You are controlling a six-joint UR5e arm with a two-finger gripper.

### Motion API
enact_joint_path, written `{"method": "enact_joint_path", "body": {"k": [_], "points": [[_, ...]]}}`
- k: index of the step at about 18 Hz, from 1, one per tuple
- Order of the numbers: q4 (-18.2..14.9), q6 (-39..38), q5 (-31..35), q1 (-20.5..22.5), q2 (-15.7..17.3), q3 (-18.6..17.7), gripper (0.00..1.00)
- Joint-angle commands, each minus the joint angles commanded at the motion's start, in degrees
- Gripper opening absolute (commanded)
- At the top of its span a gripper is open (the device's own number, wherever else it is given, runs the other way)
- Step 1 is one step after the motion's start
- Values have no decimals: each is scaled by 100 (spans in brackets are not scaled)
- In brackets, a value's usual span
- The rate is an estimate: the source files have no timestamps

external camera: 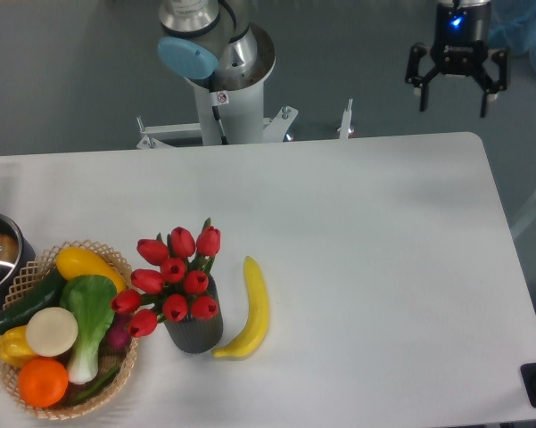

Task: Pick up the flowers from the vase
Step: 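Move the open gripper from its raised start pose toward the tulip vase, then lower the open gripper onto the tulip stems above the grey vase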

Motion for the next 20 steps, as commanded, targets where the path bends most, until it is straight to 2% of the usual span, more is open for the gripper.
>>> {"method": "enact_joint_path", "body": {"k": [2,5,7,10,14,17,20], "points": [[0,-27,-450,-26,44,-194,100],[-52,-193,-758,-131,149,-388,100],[-18,-605,-1039,-473,115,-467,100],[-9,-704,-1251,-895,62,-485,100],[0,-704,-1234,-1545,-131,-485,100],[9,-695,-1251,-1809,-254,-485,100],[157,-713,-1741,-2214,-614,-415,100]]}}
